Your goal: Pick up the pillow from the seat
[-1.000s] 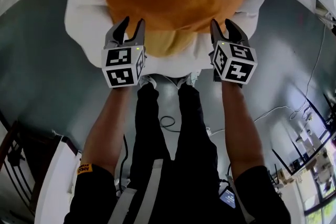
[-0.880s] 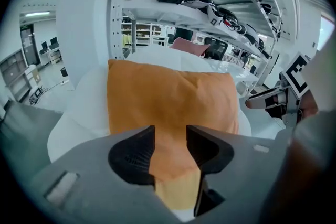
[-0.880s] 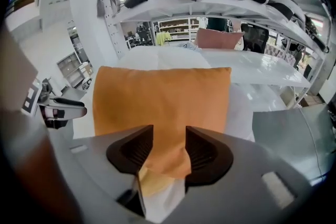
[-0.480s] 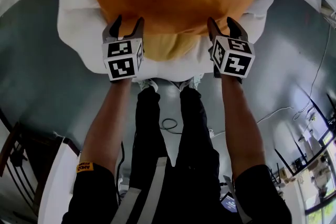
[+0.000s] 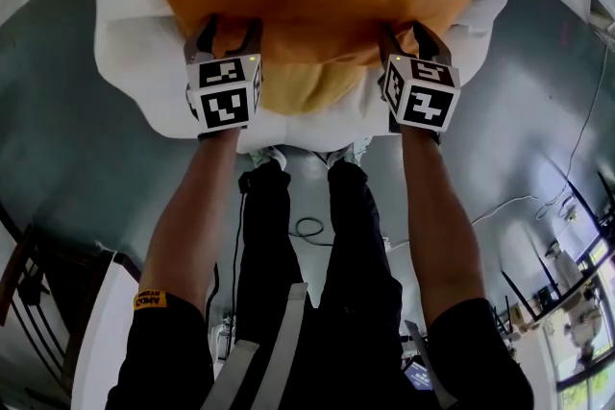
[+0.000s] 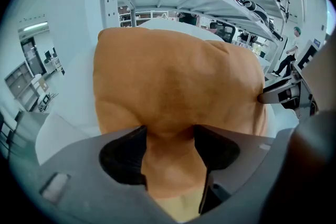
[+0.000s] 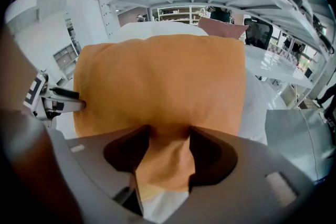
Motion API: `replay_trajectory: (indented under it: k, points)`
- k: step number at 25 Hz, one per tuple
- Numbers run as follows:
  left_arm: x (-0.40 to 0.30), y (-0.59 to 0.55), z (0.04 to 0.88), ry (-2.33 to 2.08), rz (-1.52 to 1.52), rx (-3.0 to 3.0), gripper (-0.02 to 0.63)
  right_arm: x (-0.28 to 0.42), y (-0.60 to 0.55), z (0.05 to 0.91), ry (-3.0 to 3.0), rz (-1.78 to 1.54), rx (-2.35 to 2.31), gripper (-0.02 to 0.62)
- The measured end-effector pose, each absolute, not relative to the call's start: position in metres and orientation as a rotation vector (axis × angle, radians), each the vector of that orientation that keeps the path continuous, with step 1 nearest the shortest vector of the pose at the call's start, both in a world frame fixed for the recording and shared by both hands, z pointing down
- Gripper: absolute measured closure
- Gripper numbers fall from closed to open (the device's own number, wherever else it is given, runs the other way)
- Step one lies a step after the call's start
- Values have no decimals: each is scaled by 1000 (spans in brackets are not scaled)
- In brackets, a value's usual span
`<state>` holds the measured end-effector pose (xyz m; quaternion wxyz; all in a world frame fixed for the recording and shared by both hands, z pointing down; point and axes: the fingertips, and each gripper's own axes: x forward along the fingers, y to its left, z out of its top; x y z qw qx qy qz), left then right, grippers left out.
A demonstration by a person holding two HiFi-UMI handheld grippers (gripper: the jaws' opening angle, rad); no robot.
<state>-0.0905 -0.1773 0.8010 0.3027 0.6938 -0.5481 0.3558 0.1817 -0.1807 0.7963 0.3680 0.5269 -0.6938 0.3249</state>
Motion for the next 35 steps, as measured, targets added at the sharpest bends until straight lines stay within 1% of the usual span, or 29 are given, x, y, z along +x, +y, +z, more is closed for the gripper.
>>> replay_trajectory:
  k: [4,6,9,17,19,23,35]
  points:
    - [-87,-181,807,-1449,926,1843,322,180,-185,803,-1771,818,1352,388]
    - [-86,-182,808,-1435,920,1852,341,179,-187,805,-1767,814,1352,400]
    - [-86,-187,807,-1424,950,1871,399,178,-189,806,-1762,819,1355,428]
    - [-84,-187,796,-1447,1007,1917,562,171,-190,802,-1767,820,1332,533]
    - [-83,-181,790,-1461,1001,1921,592,170,-187,798,-1768,817,1333,559]
    - [-80,-172,776,-1461,979,1912,600,170,-178,784,-1779,813,1337,580]
    - [-84,-134,688,-1464,892,1923,601,170,-133,701,-1771,840,1396,588]
